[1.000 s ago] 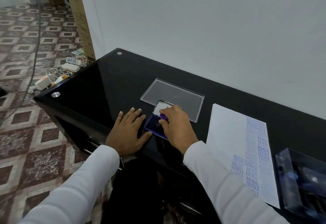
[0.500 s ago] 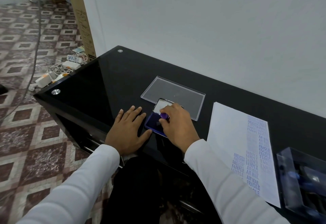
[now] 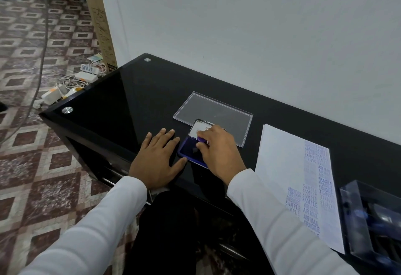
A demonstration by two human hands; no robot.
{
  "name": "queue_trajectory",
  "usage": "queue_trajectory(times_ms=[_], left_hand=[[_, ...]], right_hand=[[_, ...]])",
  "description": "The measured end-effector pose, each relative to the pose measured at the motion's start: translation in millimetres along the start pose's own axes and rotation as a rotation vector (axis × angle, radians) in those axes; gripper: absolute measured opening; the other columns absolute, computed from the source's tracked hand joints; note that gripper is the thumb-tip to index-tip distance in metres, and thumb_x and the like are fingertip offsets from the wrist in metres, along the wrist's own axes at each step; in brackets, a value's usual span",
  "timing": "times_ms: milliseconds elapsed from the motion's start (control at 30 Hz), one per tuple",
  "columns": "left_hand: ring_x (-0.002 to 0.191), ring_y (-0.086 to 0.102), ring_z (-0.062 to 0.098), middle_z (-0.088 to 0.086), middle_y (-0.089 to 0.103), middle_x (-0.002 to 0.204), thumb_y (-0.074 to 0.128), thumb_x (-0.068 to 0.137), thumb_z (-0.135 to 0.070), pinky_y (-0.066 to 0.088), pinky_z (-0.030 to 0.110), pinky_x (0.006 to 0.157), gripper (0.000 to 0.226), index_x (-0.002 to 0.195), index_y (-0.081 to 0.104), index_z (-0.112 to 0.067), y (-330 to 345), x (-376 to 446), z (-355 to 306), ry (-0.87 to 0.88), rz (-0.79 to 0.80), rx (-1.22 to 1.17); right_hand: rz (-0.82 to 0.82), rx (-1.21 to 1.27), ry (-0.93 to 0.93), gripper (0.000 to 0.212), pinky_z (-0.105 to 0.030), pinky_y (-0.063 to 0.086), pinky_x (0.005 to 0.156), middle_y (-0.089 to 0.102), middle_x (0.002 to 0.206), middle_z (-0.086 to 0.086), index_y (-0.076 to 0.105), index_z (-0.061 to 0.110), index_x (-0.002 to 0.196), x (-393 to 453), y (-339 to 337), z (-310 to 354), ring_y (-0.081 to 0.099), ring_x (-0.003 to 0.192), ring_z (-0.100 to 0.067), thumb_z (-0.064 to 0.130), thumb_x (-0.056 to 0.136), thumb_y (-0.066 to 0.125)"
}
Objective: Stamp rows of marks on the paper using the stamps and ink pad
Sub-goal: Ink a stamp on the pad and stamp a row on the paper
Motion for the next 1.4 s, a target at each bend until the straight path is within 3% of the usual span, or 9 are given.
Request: queue_trajectory(times_ms=[167,300,500,667,833,1067,1267,1400], left_hand=[[0.154,0.01,0.017,-0.003,0.023,0.165,0.018,0.087,-0.078,0.003,0.048,0.125,0.084,0.153,0.036,-0.029,0,0,0,-0.006,0.013,0.009],[0.155,0.01,0.018,-0.003,0.023,0.165,0.015,0.086,-0.079,0.003,0.048,0.125,0.087,0.153,0.036,-0.029,-2,1,-1,-0.013,0.018,0.003],[0.154,0.012,0.018,-0.002,0.025,0.165,0.019,0.087,-0.077,0.004,0.048,0.125,0.084,0.153,0.037,-0.028,0,0,0,-0.007,0.007,0.01],[0.154,0.012,0.018,-0.002,0.024,0.165,0.018,0.086,-0.078,0.004,0.048,0.125,0.085,0.153,0.037,-0.028,-1,0,-1,-0.007,0.013,0.01],[0.154,0.012,0.018,-0.002,0.025,0.165,0.02,0.088,-0.077,0.005,0.048,0.125,0.083,0.152,0.038,-0.028,0,0,-1,0.0,0.006,0.009],[0.155,0.009,0.017,-0.003,0.023,0.166,0.02,0.089,-0.077,0.004,0.048,0.126,0.082,0.154,0.035,-0.029,1,0,1,-0.004,0.018,0.014],[0.155,0.01,0.018,-0.002,0.022,0.166,0.017,0.086,-0.078,0.003,0.048,0.125,0.085,0.154,0.035,-0.029,0,1,0,-0.009,0.023,0.012],[0.155,0.01,0.018,-0.003,0.023,0.166,0.018,0.087,-0.078,0.003,0.048,0.125,0.084,0.154,0.035,-0.029,0,1,0,-0.011,0.022,0.008]], right_hand=[[0.02,-0.008,0.0,0.027,-0.021,0.041,0.087,0.056,0.126,-0.004,0.064,0.019,0.124,1,0,0,0.057,0.11,-0.018,0.027,0.101,0.053],[-0.029,0.062,0.002,0.025,-0.019,0.039,0.085,0.059,0.117,-0.002,0.067,0.018,0.119,-3,-3,-2,0.057,0.104,-0.017,0.025,0.096,0.061],[-0.069,0.133,0.003,0.023,-0.023,0.049,0.084,0.06,0.109,0.0,0.066,0.016,0.113,-9,-5,-3,0.054,0.094,-0.012,0.024,0.091,0.066],[-0.038,0.089,-0.006,0.028,-0.021,0.041,0.088,0.058,0.119,-0.001,0.065,0.019,0.124,-5,-2,-2,0.056,0.106,-0.015,0.027,0.097,0.059],[0.011,0.022,-0.002,0.032,-0.025,0.042,0.097,0.054,0.13,-0.003,0.06,0.02,0.131,-2,-1,0,0.054,0.117,-0.019,0.029,0.102,0.051],[-0.037,0.071,-0.002,0.028,-0.021,0.04,0.09,0.06,0.122,-0.003,0.067,0.018,0.123,-4,-4,-3,0.057,0.11,-0.018,0.026,0.098,0.059],[-0.097,0.152,0.006,0.02,-0.025,0.05,0.082,0.062,0.104,0.0,0.068,0.015,0.108,-8,-6,-5,0.056,0.092,-0.013,0.023,0.089,0.068],[-0.076,0.135,0.009,0.026,-0.02,0.044,0.085,0.062,0.112,-0.002,0.068,0.016,0.118,-6,-3,-4,0.057,0.1,-0.015,0.023,0.093,0.065]])
Point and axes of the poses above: each hand's wrist, its own x-axis towards the middle knuckle, its own y-axis out of the palm, z = x × y, the point moved 9 cm from there along x, towards the middle knuckle
